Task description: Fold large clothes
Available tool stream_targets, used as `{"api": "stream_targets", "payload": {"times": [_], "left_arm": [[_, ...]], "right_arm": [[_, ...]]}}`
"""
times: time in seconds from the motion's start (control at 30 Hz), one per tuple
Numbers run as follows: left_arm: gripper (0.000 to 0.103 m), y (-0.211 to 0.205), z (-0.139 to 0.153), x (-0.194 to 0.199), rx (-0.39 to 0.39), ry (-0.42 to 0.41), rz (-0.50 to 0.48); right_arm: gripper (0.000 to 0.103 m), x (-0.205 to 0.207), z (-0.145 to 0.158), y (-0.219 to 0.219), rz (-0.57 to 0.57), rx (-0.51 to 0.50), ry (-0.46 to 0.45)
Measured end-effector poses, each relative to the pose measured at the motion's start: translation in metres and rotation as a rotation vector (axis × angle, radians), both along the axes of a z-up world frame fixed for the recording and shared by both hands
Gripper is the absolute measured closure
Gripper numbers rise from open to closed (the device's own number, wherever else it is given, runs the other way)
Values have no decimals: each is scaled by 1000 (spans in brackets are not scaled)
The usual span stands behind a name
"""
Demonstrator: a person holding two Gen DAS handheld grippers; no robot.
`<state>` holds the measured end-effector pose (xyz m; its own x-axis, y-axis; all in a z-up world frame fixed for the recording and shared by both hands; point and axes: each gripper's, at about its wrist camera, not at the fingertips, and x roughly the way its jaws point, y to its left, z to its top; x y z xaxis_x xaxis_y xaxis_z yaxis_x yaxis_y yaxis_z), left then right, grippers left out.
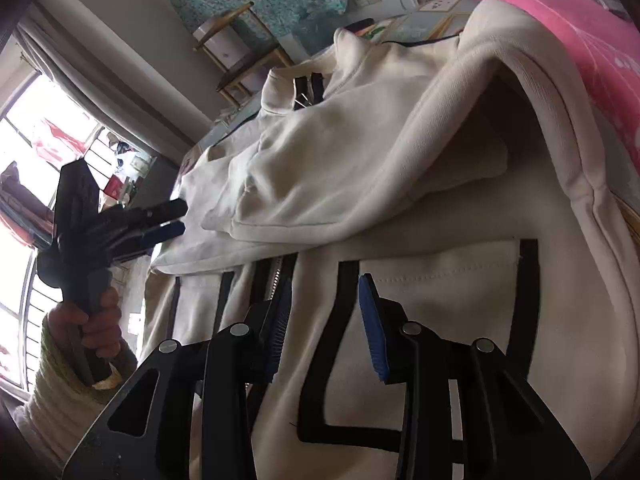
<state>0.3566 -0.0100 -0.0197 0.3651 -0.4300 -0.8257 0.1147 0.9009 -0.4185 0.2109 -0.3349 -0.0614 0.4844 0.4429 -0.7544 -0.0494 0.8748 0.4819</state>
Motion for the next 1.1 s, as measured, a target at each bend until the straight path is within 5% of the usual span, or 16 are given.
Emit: {"api": "stream_targets", "payload": {"times": [0.2,0.33,0.53,0.67,0.93,1.1], "left_arm": [[56,-12,-17,25,73,22,18],[81,-21,-18,27,91,21,-9],[82,-32,-18,27,161,0,-24],[99,-30,-10,24,200,-51,7],[99,6,95,-22,157,-349,65],[99,47,88,-23,212,-319,123]], "right_arm": [[70,-15,-6,1,-41,-92,-30],[72,-26,-11,-14,-93,-72,-23],[74,-36,-16,-25,-127,-28,-27],[75,-39,-16,-29,-137,-14,-34],[75,-44,-15,-34,-126,-28,-37],[75,-46,-15,-34,-125,-29,-47]]}}
